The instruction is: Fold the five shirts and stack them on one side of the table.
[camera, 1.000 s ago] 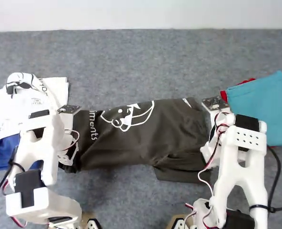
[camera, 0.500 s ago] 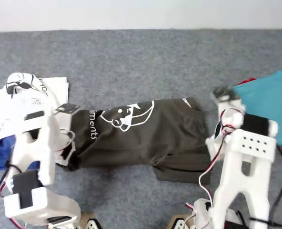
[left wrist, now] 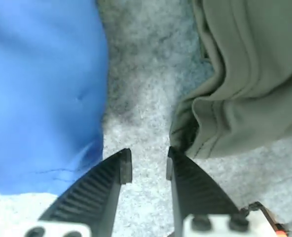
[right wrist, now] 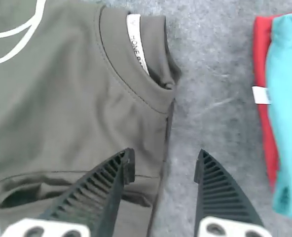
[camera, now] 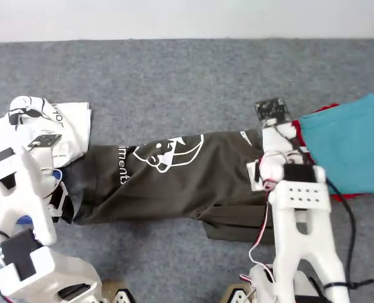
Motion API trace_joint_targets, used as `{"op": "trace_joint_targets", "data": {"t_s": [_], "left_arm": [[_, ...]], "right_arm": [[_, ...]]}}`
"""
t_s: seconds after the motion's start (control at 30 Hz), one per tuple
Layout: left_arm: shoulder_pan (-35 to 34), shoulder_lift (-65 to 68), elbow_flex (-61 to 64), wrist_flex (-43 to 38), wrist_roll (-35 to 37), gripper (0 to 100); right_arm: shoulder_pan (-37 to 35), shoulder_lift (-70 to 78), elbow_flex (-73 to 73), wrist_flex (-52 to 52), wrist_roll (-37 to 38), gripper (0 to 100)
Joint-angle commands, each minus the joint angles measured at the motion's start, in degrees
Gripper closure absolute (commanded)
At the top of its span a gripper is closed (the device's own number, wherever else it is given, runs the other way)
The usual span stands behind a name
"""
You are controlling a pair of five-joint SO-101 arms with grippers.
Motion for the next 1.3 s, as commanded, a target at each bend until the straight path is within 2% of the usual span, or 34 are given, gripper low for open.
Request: {"op": "trace_joint_targets", "data": {"t_s": [0.0,0.17,0.37,0.67,0.8,1.0,1.07,1.17,1.27], "left_arm": [[0.0,-2.5,-1.7,1.0,-0.4,87],[0.0,-2.5,-1.7,4.0,-0.4,87],[0.0,-2.5,-1.6,6.2,-0.4,88],[0.0,-2.5,-1.5,6.2,1.6,88],[0.0,-2.5,-1.4,6.2,1.6,88],[0.0,-2.5,-1.4,6.2,1.6,88],[0.0,-2.2,-1.4,6.2,1.6,88],[0.0,-2.0,-1.3,6.2,1.6,88],[0.0,-2.0,-1.3,6.2,1.6,88]], "right_arm": [[-0.7,-1.5,6.9,-9.5,-0.7,79.0],[0.0,-1.5,12.2,-17.8,-0.4,79.0],[0.0,6.0,8.2,-18.2,-0.5,79.0],[-0.1,34.2,-20.2,-2.1,-0.7,79.4],[-0.6,42.2,-25.5,0.5,-0.4,80.5],[-0.3,45.5,-26.3,0.7,-0.2,98.6],[-0.3,45.5,-26.5,2.4,0.3,98.6],[-0.2,45.1,-26.9,4.7,4.7,99.0],[3.0,43.3,-30.5,9.4,5.5,99.0]]}}
